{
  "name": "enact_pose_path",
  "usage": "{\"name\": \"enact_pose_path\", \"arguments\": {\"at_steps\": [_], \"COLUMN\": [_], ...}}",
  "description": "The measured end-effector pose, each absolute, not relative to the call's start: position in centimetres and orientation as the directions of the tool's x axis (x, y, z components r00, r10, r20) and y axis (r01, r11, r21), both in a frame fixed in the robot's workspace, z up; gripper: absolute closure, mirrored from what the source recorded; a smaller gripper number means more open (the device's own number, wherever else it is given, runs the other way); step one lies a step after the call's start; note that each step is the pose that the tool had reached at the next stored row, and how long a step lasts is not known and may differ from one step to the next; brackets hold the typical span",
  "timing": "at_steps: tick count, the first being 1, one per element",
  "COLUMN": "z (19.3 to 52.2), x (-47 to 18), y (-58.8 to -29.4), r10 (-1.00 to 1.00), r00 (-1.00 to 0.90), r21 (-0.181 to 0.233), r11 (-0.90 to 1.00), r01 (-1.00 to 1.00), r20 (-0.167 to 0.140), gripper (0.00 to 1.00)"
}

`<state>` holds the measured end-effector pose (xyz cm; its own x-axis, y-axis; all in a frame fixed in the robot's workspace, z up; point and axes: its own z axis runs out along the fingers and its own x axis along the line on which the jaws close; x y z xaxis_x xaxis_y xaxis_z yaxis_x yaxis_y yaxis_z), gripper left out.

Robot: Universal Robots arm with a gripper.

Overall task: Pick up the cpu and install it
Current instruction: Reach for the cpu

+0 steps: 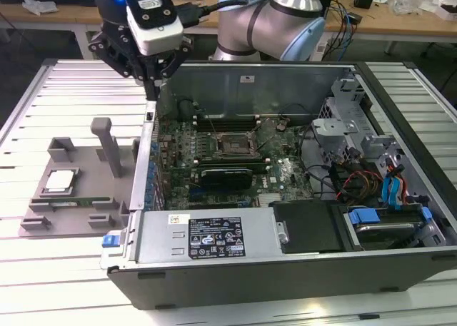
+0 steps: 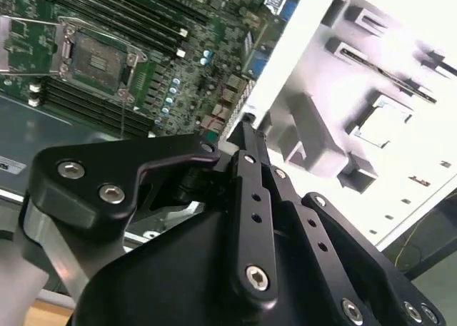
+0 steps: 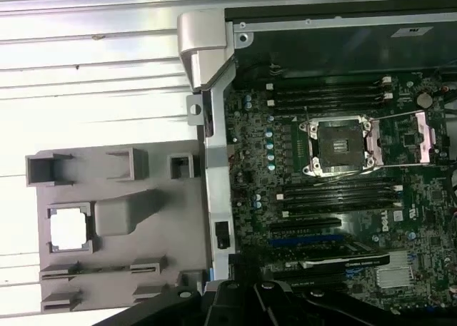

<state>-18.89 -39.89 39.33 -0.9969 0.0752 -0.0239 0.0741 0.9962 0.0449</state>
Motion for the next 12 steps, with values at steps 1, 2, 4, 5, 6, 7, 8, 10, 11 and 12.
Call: {"name": "enact_pose_path", "arguments": {"at_steps": [1, 2, 4, 5, 6, 7, 8, 10, 11, 12], "z": [39.3, 39.3, 39.3, 39.3, 39.3, 39.3, 39.3, 39.3, 39.3, 39.3], "x": [-19.3, -19.5, -20.4, -20.8, -21.2, -21.6, -21.9, -22.5, -22.9, -23.1], "y": [-39.9, -39.9, -39.9, -39.9, -39.9, -39.9, -39.9, -39.9, -39.9, -39.9], "r10": [0.075, 0.075, 0.075, 0.075, 0.075, 0.075, 0.075, 0.075, 0.075, 0.075], "r00": [-0.997, -0.997, -0.997, -0.997, -0.997, -0.997, -0.997, -0.997, -0.997, -0.997], "r21": [0.045, 0.045, 0.045, 0.045, 0.045, 0.045, 0.045, 0.045, 0.045, 0.045], "r11": [0.996, 0.996, 0.996, 0.996, 0.996, 0.996, 0.996, 0.996, 0.996, 0.996], "r01": [0.074, 0.074, 0.074, 0.074, 0.074, 0.074, 0.074, 0.074, 0.074, 0.074], "r20": [-0.024, -0.024, -0.024, -0.024, -0.024, -0.024, -0.024, -0.024, -0.024, -0.025], "gripper": [0.89, 0.89, 0.89, 0.89, 0.89, 0.89, 0.89, 0.89, 0.89, 0.89]}}
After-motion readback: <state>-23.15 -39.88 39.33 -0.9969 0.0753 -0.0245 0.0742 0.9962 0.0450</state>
